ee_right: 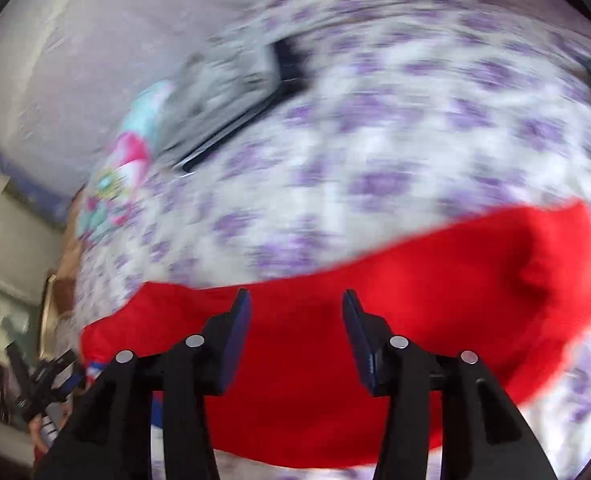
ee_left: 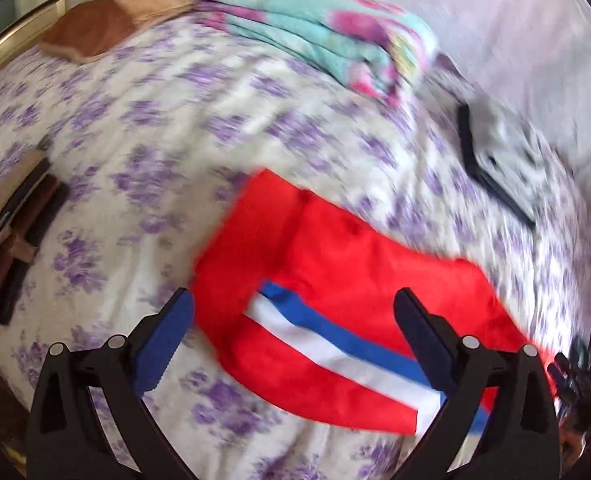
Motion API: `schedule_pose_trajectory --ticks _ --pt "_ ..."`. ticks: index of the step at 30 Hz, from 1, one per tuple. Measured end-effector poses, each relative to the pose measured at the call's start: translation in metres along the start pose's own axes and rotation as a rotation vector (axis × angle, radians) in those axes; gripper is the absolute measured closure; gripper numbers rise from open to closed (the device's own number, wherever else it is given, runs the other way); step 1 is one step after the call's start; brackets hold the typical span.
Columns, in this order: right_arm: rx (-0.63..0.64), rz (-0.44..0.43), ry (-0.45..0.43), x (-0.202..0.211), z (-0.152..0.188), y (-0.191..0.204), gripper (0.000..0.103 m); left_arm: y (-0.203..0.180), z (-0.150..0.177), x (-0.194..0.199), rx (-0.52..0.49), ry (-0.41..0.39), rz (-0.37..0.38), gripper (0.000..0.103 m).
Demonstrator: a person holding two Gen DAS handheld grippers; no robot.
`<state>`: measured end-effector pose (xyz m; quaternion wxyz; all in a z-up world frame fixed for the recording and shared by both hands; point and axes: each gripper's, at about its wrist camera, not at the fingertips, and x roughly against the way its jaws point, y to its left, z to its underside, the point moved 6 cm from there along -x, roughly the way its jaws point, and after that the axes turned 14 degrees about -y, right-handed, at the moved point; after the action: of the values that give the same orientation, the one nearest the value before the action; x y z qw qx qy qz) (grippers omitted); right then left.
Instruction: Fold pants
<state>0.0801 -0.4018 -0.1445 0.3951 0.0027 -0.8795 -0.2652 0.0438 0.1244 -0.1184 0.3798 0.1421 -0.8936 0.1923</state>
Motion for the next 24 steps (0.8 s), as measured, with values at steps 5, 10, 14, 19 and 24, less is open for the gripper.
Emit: schedule_pose_trajectory --ticks 5,10,14,19,24 --pt "-0.217 -0.07 -0.128 0.022 -0.041 -0.037 0.086 -0.011 0.044 -0.042 -0.262 0.142 -0.202 0.005" --pt "-0.145 -0.047 -0.187 0.066 -0.051 -0.059 0.04 -0.005 0.031 -0.018 -0.126 0.103 -0.147 0.005" --pt "-0.292 0.001 -0.114 0.067 -0.013 -0.109 0.039 -0.003 0.027 0.004 -0.051 0.046 -0.108 0.005" --pt "-0.463 -0.064 -0.112 0.052 0.014 -0.119 0.039 0.0 0.043 0.005 -0.067 0.087 -0.115 0.005" --pt "-0.452 -0.086 -0.151 0.033 0.001 -0.11 0.041 0.034 0.055 0.004 0.056 0.111 -0.121 0.005"
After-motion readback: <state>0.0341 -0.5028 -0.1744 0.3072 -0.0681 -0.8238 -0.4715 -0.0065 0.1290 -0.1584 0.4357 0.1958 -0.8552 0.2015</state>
